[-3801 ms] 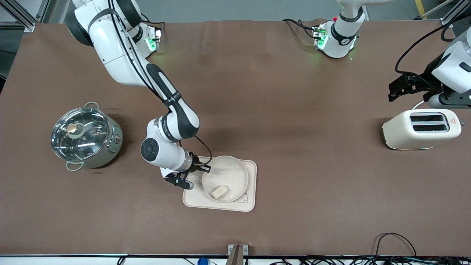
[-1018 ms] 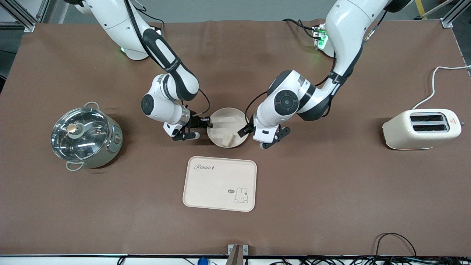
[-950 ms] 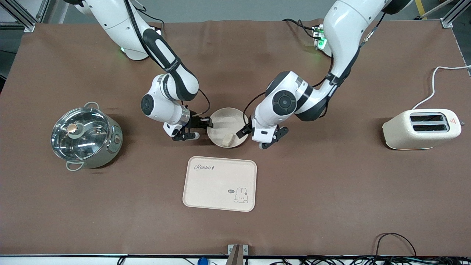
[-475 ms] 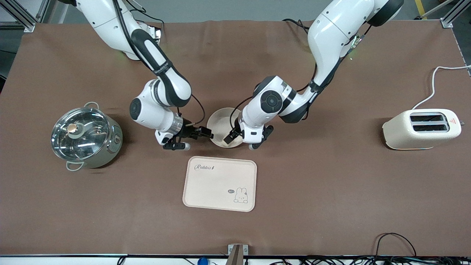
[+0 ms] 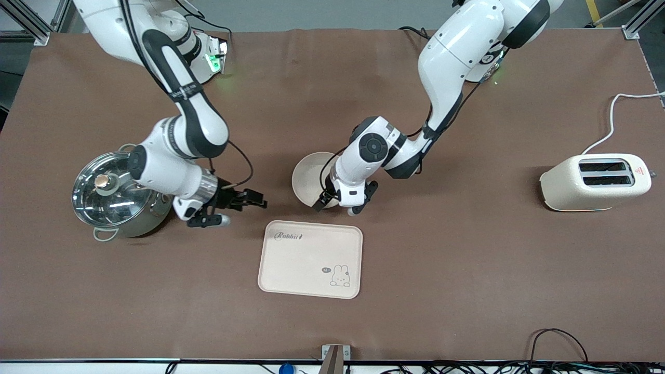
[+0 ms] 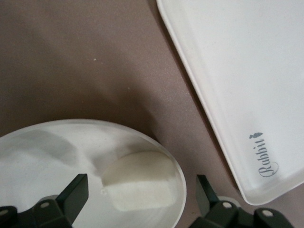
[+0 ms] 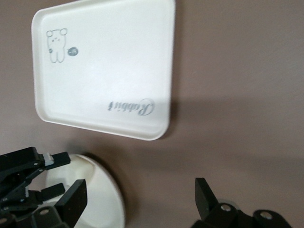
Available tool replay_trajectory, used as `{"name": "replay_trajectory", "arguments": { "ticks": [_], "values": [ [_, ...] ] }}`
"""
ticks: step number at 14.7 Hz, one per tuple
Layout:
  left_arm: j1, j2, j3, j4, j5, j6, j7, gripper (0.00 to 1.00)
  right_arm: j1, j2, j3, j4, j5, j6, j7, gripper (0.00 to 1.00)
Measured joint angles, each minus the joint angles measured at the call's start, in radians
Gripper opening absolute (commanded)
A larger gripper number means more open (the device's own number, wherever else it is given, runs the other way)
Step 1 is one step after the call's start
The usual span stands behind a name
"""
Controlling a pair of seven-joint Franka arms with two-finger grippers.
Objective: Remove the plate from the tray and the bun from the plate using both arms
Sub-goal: 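Carry the bun toward the toaster while the right arm returns to rest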
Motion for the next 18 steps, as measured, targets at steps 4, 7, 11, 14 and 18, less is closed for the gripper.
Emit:
{"name": "replay_trajectory", "arguments": {
  "ticks": [4, 7, 11, 14, 18],
  "values": [
    [-0.019, 0.023, 0.008, 0.007, 0.0, 0.019, -0.001, 0.76, -0.003, -0.045, -0.112, 0.097, -0.192, -0.182, 0.002, 1.0],
    [-0.019, 0.027, 0.009, 0.01, 0.0, 0.02, -0.001, 0.61, -0.005, -0.097, -0.193, 0.22, -0.31, -0.425, 0.001, 1.0],
    [-0.02, 0.027, 0.009, 0.013, 0.0, 0.021, -0.001, 0.46, -0.006, -0.196, -0.215, 0.309, -0.523, -0.616, 0.005, 1.0],
    [-0.02, 0.027, 0.009, 0.017, 0.0, 0.021, -0.001, 0.45, -0.033, -0.261, -0.217, 0.321, -0.581, -0.666, 0.015, 1.0],
    [-0.021, 0.019, 0.009, 0.032, 0.0, 0.018, -0.001, 0.45, -0.134, -0.333, -0.191, 0.361, -0.584, -0.756, 0.013, 1.0]
  ]
}}
